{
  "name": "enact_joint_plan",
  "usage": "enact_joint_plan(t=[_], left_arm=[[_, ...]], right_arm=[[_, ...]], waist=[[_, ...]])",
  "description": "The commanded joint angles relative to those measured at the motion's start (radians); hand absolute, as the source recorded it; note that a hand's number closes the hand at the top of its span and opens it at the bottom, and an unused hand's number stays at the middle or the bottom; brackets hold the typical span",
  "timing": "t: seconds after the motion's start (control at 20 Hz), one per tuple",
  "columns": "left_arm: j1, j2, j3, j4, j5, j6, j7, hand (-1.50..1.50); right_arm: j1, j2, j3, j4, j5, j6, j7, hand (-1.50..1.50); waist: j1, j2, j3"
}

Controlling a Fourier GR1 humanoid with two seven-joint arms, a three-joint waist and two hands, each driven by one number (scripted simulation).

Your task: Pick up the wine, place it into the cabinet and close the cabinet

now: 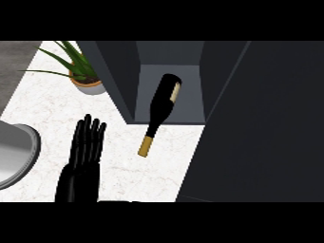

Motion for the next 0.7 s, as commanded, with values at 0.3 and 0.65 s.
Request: enact_joint_plan(t=[0.3, 0.65], left_arm=[[0.225, 0.171, 0.102, -0.182, 0.058, -0.102, -0.049, -1.50], [0.308, 0.235, 0.230, -0.203, 0.168, -0.219, -0.080, -1.50]], right_arm=[[-0.145, 0.102, 0.224, -0.118, 0.069, -0.062, 0.181, 1.50], [-0.275, 0.243, 0.315, 0.020, 0.065, -0.160, 0.264, 1.50]], waist=[[0.010, -0.001, -0.002], [0.028, -0.003, -0.006]])
